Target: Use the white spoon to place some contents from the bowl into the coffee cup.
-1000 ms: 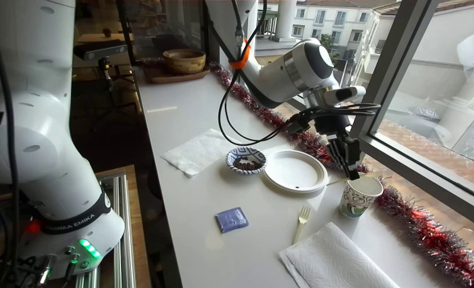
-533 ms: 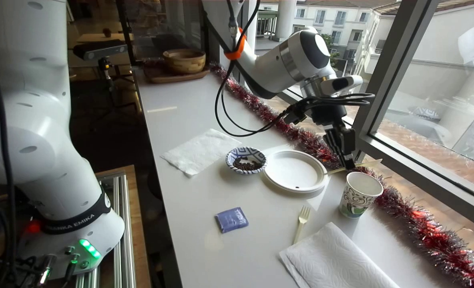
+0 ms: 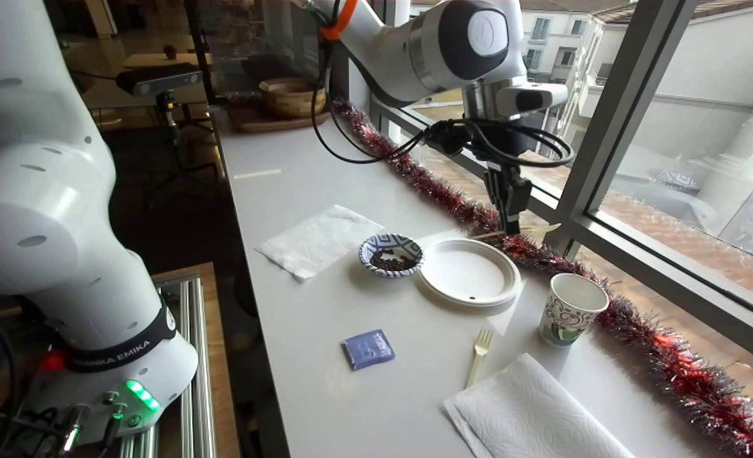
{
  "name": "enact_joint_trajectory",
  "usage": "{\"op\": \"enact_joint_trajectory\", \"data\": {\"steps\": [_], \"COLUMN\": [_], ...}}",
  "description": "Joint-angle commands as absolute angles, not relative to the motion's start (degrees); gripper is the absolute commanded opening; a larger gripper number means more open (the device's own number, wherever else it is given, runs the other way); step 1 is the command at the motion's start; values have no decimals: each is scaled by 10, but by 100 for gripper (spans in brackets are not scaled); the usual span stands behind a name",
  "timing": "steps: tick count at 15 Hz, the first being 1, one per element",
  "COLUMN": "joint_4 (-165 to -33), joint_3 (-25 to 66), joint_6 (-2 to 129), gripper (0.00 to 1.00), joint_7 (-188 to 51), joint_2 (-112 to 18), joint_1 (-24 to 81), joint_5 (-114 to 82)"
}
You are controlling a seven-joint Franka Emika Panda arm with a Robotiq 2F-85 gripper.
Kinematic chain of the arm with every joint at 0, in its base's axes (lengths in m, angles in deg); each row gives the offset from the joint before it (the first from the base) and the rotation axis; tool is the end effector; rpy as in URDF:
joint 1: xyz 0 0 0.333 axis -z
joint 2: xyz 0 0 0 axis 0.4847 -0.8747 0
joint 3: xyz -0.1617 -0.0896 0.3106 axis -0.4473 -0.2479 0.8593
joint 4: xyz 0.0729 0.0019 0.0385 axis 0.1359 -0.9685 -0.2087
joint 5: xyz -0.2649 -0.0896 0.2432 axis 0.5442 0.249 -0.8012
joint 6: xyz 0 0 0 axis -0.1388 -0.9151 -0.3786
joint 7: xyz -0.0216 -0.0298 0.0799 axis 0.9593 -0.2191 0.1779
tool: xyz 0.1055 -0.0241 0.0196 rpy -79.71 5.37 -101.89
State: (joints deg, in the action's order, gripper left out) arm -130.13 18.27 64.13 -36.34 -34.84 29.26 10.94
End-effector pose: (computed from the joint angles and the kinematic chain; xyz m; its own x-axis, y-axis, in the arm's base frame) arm 0.5431 -0.0645 0.4359 0.9022 -0.3280 0.2800 -0.4051 -0.8673 0.2893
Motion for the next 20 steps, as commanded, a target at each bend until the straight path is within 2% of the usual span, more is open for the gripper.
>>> {"op": "enact_joint_trajectory", "data": {"steps": [1, 5, 13, 20], "joint_4": [-1351, -1362, -1351, -1343], "joint_3": [202, 224, 231, 263], "joint_6": [693, 764, 904, 972], "gripper": [3, 3, 3, 3], "joint_7": [-442, -475, -484, -535], "joint_2": [-332, -375, -489, -541], "joint_1": [299, 289, 294, 317], "joint_5": [-27, -167, -271, -363]}}
